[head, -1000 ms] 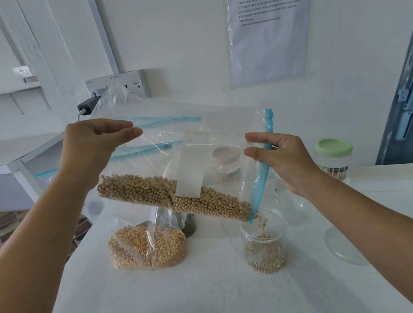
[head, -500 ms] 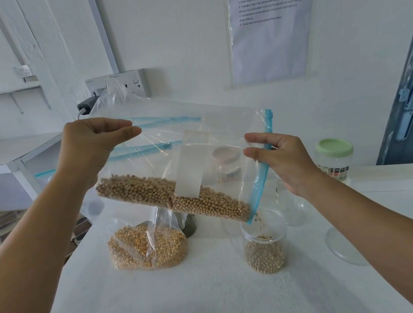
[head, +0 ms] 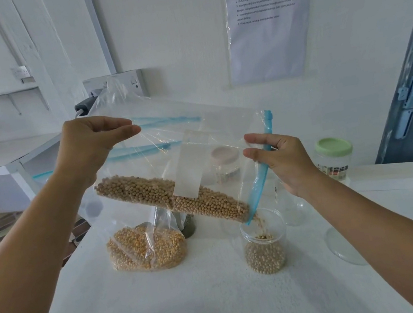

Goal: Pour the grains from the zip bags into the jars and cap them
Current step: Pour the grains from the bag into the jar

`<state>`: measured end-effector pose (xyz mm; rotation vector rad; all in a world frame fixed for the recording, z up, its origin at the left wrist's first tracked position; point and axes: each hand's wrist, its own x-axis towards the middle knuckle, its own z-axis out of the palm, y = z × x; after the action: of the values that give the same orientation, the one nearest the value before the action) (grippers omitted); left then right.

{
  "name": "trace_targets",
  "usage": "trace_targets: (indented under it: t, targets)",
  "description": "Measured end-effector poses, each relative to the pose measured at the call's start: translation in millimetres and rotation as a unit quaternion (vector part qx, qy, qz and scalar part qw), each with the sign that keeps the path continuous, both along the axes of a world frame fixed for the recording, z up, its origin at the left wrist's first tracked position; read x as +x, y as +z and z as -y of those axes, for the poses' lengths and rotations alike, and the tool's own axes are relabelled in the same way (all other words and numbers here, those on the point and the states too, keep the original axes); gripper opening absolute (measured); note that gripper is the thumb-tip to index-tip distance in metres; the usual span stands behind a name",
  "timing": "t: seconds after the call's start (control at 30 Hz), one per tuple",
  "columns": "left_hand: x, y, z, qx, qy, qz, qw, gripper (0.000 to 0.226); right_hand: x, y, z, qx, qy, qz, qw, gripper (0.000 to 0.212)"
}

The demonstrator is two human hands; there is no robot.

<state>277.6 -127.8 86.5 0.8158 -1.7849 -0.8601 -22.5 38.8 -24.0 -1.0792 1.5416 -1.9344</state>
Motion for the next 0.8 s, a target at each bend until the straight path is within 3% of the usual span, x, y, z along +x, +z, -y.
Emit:
trace_targets:
  t: [0.8]
  targets:
    - [-4.5,3.8,-0.2,-0.008,-0.007,0.006,1.0,0.02,-2.6,-1.8,-1.4,-0.006,0.004,0.012,1.0,0.031]
